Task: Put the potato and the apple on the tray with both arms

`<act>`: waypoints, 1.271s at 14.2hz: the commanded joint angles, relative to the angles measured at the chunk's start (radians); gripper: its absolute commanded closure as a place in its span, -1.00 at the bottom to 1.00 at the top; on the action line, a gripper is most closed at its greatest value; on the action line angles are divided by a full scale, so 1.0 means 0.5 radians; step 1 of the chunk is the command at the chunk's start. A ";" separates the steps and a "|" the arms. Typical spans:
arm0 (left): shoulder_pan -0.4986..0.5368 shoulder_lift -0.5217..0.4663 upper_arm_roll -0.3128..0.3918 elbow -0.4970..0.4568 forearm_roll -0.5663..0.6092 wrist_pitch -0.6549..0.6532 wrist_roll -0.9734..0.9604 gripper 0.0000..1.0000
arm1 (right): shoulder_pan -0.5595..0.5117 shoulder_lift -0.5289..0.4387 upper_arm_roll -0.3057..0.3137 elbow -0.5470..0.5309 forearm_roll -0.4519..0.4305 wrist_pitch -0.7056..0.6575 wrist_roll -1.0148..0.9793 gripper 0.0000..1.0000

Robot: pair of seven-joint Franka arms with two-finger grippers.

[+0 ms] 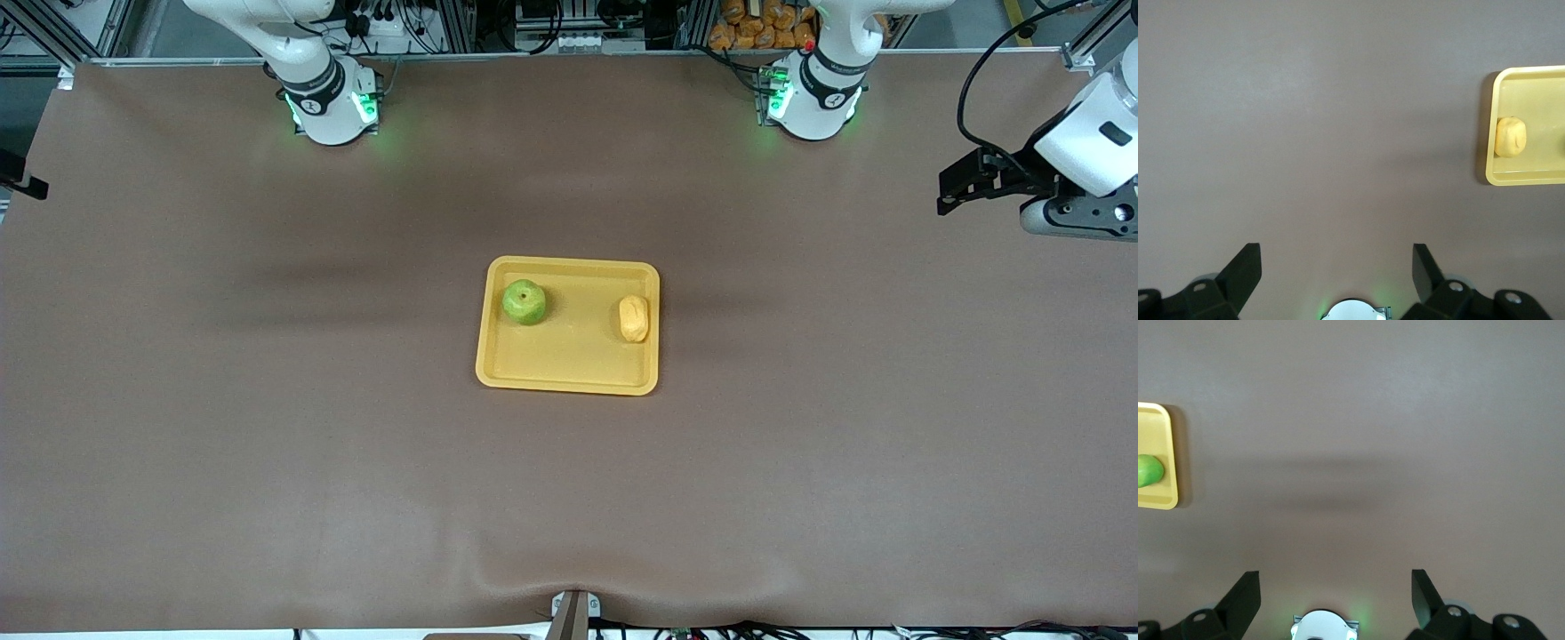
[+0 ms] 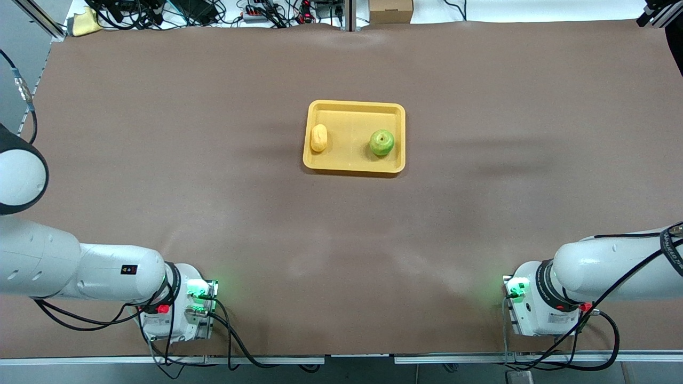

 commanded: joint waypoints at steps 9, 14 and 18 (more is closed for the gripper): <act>0.016 -0.018 -0.025 0.012 -0.013 -0.024 0.022 -1.00 | 0.050 -0.046 0.113 0.161 -0.014 -0.225 0.161 -1.00; 0.022 -0.009 -0.021 0.015 -0.007 -0.021 0.022 -1.00 | 0.050 -0.049 0.123 0.160 -0.015 -0.213 0.168 -1.00; 0.022 -0.012 -0.021 0.009 -0.004 -0.011 0.015 -1.00 | 0.053 -0.055 0.123 0.161 -0.018 -0.124 0.177 -1.00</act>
